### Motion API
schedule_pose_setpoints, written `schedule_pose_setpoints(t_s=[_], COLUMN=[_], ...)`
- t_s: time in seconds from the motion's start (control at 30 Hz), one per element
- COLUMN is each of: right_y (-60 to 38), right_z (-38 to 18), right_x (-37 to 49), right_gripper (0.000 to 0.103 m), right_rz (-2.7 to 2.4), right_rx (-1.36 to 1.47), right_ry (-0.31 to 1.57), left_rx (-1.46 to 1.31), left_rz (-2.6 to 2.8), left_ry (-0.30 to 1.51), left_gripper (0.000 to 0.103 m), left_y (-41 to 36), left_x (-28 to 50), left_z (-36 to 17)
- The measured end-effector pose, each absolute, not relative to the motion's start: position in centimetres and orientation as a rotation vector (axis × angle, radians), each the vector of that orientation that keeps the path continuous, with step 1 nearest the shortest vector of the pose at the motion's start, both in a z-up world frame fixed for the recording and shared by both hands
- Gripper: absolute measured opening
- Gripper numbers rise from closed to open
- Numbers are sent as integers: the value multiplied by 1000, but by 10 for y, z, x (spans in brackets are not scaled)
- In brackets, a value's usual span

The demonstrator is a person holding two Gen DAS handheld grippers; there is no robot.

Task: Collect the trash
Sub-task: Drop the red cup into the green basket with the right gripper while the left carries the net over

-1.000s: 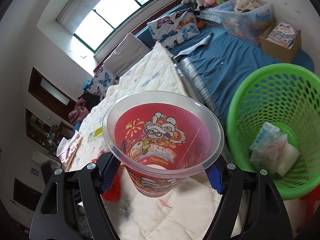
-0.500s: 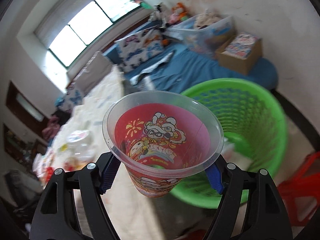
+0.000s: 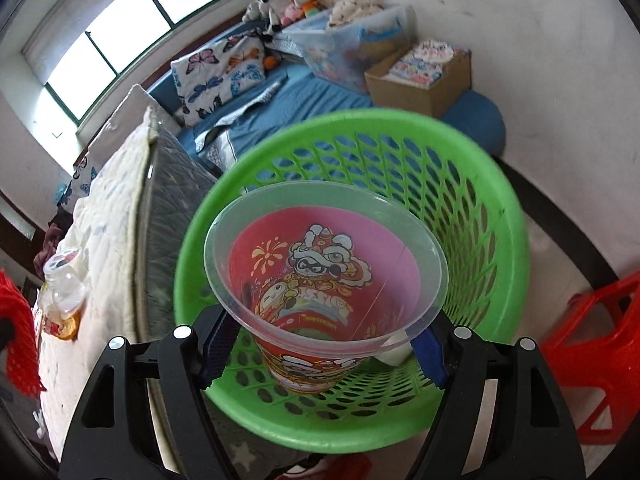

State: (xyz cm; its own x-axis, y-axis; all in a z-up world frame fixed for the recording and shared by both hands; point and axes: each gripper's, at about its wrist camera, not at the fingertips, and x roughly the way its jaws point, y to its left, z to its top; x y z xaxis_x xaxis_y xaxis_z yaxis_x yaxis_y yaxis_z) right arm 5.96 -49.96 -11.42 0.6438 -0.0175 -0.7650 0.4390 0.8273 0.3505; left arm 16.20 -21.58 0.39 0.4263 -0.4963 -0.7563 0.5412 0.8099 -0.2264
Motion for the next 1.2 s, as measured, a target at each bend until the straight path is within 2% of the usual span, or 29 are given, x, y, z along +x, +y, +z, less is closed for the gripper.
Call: schedule_pose_setpoints(t_s=[0.33,0.67,1.07,1.2], right_y=[-503,-505,-510,-512], right_z=[-128,-120,-102,-96], right_x=[62,58,40,30], right_gripper=[79,84,84,84], right_rz=[-271,-284,-294,-298], right_rx=[557,530,531,533], right_ry=[879,888,837,820], left_rx=[155,213,271,294], left_rz=[-721,-757,-768,-767], left_ry=[912,936,960,969], left_gripper=[29,29,29,32], left_y=[-278,-317,-347,-361], left_x=[165,162,169,172], left_z=[9,-5,-19,-28])
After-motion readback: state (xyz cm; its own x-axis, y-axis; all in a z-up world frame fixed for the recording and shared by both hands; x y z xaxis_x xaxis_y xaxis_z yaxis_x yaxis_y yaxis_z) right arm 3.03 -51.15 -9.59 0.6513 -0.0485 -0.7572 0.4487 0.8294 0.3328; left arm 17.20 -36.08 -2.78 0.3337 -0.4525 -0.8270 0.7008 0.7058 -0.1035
